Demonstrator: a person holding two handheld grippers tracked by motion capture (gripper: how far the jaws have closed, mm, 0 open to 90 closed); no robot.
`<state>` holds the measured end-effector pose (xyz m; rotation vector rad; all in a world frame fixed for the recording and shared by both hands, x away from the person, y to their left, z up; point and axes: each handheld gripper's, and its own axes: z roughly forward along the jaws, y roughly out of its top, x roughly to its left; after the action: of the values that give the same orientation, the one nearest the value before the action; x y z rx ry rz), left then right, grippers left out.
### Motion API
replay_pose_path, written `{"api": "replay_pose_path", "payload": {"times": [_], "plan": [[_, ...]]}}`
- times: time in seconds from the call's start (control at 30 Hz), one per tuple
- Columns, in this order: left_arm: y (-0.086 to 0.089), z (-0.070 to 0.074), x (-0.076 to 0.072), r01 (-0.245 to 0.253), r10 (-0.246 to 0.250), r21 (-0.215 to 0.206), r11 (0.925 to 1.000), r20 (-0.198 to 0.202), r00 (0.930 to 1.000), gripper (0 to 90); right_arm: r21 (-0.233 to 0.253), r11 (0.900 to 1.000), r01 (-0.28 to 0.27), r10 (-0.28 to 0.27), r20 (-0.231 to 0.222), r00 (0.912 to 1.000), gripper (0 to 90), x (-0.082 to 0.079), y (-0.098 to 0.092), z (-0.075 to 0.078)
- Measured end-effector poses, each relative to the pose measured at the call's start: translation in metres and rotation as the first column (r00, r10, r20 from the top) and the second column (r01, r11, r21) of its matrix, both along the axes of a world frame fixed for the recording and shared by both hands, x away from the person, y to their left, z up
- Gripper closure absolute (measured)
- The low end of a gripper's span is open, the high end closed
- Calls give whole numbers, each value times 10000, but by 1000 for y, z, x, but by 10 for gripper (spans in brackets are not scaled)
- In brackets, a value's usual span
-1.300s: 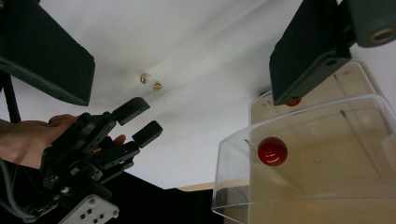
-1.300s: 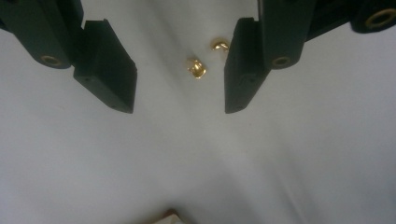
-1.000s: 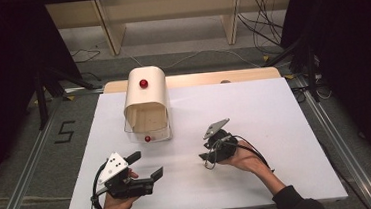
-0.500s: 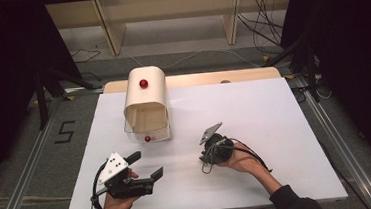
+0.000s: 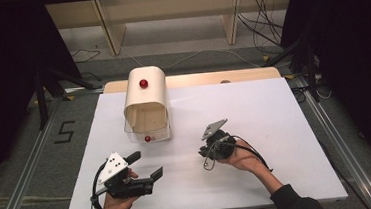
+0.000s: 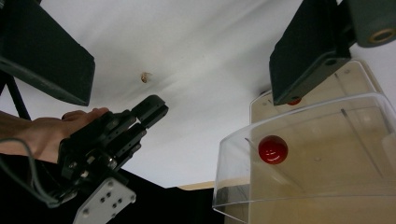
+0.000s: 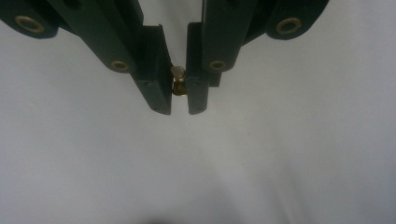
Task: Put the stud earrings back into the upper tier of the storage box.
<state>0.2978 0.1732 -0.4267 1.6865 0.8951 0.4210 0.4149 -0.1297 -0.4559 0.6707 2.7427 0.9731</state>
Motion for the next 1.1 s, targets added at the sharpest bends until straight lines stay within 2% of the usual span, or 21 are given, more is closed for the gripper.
{"api": "replay_pose_path", "payload": {"times": [0.1, 0.23, 0.3, 0.4, 0.5, 0.73, 1.1], "plan": [[0, 0, 0, 2, -2, 19, 10000, 37, 10000, 64, 371, 9993, -22, 15, 195, 9998, 812, -1, 0, 9], [0, 0, 0, -30, 30, 4, 10000, 14, 10000, 64, 559, 9984, 16, -31, 265, 9996, 812, -1, 1, 17], [0, 0, 0, -42, 42, -11, 10000, 5, 10000, 64, 752, 9972, -39, 9, 396, 9992, 812, -1, 2, 26], [0, 0, 0, -37, 37, 5, 10000, 5, 10000, 64, 913, 9958, 31, -63, 346, 9994, 811, -1, 3, 34], [0, 0, 0, -46, 46, 9, 10000, 4, 10000, 64, 1124, 9936, -54, 17, 330, 9995, 811, -1, 5, 49], [0, 0, 0, -37, 37, 2, 10000, 21, 10000, 64, 1106, 9938, -146, 92, 490, 9988, 811, 0, 11, 67], [0, 0, 0, -29, 29, 26, 10000, 3, 10000, 64, 1505, 9884, -209, 96, 753, 9971, 810, 6, 22, 98]]}}
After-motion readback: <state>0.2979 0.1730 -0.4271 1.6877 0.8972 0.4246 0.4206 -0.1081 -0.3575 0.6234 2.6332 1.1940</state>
